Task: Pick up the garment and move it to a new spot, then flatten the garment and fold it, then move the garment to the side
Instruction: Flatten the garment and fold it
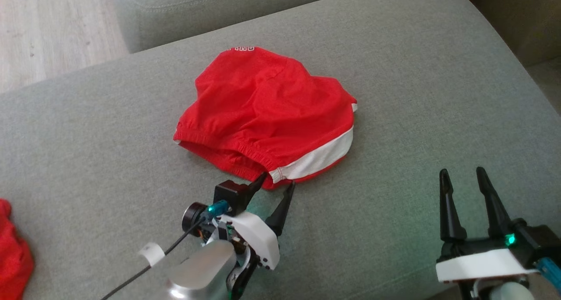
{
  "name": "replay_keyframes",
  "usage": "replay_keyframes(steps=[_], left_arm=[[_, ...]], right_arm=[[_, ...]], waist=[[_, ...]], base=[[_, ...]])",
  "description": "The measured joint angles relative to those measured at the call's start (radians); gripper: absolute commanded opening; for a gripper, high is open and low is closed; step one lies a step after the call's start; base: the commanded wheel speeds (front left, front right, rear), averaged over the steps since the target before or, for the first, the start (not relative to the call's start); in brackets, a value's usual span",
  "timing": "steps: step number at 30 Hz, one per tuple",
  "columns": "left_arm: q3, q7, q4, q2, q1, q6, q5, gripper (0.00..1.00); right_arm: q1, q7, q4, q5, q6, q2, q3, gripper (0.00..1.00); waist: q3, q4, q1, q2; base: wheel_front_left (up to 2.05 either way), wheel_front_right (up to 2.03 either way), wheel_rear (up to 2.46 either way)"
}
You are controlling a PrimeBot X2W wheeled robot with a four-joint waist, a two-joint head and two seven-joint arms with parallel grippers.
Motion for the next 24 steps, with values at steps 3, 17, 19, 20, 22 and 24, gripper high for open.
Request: replay_keyframes(steps=[3, 17, 19, 20, 22, 24], left_arm=[[-0.019, -0.002, 0.010, 0.000, -0.014, -0.001, -0.027, 0.54], [-0.148, -0.026, -0.025, 0.000, -0.160, -0.060, -0.070, 0.00], [-0.152, -0.027, -0.043, 0.000, -0.226, -0.068, -0.067, 0.00], [-0.154, -0.027, -0.053, 0.000, -0.261, -0.069, -0.067, 0.00], [-0.154, -0.027, -0.071, -0.002, -0.327, -0.073, -0.061, 0.00], [-0.148, -0.028, -0.086, -0.005, -0.379, -0.073, -0.047, 0.00]], right_arm=[[-0.008, 0.000, 0.000, 0.000, 0.000, 0.000, 0.000, 1.00], [-0.006, 0.000, 0.012, 0.000, 0.000, 0.000, 0.009, 1.00], [-0.003, 0.000, 0.014, 0.000, 0.000, 0.000, 0.013, 1.00], [0.001, 0.000, 0.015, 0.001, 0.000, 0.000, 0.014, 1.00], [0.019, 0.000, 0.015, 0.002, 0.000, 0.000, 0.012, 1.00], [0.044, 0.000, 0.014, 0.008, 0.000, 0.000, 0.011, 1.00]], waist=[[0.003, -0.002, 0.0000, 0.0000], [-0.055, -0.002, 0.0000, 0.0000], [-0.076, -0.002, 0.0000, 0.0000], [-0.088, -0.001, 0.0000, 0.0000], [-0.109, 0.004, -0.0001, 0.0000], [-0.124, 0.018, -0.0002, 0.0000]], base=[[0.00, 0.00, 0.00], [0.00, 0.00, 0.00], [0.00, 0.00, 0.00], [0.00, 0.00, 0.00], [0.00, 0.00, 0.00], [0.00, 0.00, 0.00]])
